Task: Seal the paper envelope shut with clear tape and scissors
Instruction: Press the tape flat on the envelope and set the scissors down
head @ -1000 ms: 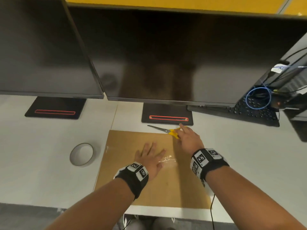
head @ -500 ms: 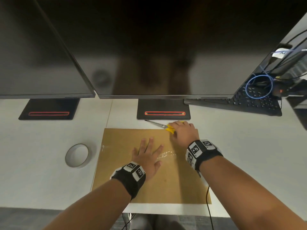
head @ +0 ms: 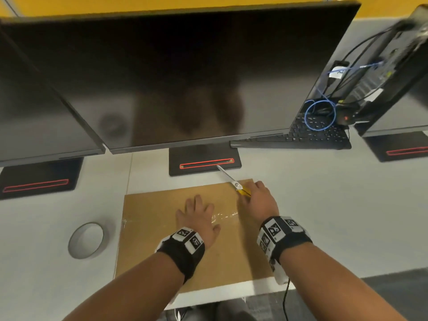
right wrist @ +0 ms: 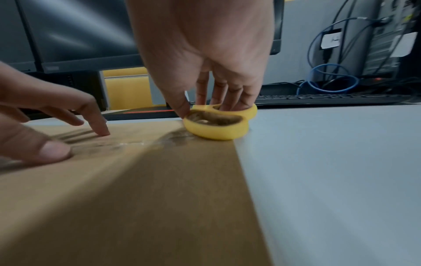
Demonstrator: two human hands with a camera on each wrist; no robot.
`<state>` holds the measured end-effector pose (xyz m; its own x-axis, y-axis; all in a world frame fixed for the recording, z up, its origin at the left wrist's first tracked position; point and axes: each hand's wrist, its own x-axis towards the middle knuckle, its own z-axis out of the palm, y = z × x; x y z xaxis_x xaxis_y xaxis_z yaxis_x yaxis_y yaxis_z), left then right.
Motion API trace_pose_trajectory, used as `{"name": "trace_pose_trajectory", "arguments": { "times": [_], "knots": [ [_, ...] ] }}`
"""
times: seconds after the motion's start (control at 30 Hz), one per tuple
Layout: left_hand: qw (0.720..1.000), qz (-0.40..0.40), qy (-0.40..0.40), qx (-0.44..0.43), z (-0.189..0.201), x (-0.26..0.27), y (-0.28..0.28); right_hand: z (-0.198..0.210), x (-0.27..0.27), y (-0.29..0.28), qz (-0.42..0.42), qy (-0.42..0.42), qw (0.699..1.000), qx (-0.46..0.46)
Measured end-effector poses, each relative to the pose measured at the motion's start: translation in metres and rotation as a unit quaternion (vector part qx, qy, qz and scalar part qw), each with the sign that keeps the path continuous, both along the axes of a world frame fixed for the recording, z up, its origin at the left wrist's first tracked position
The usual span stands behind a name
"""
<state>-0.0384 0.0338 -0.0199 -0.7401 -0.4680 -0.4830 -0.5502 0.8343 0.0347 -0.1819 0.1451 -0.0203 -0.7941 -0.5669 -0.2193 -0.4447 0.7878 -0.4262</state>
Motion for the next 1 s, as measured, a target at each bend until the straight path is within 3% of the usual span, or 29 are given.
{"name": "trace_pose_trajectory", "arguments": {
  "times": [0.23, 0.4, 1.0],
  "knots": [
    [0.992, -0.109, 0.016, 0.068, -0.005, -0.019, 0.015, 0.009, -0.003, 0.046, -0.125, -0.027, 0.992, 0.012],
    [0.990, -0.099, -0.001, 0.098, -0.010, -0.020, 0.017, 0.004, 0.002, 0.075, -0.173, -0.047, 0.983, 0.043],
    [0.992, -0.083, 0.004, 0.096, -0.008, -0.025, 0.015, 0.000, 0.007, 0.095, -0.158, -0.042, 0.979, 0.122]
  ]
}}
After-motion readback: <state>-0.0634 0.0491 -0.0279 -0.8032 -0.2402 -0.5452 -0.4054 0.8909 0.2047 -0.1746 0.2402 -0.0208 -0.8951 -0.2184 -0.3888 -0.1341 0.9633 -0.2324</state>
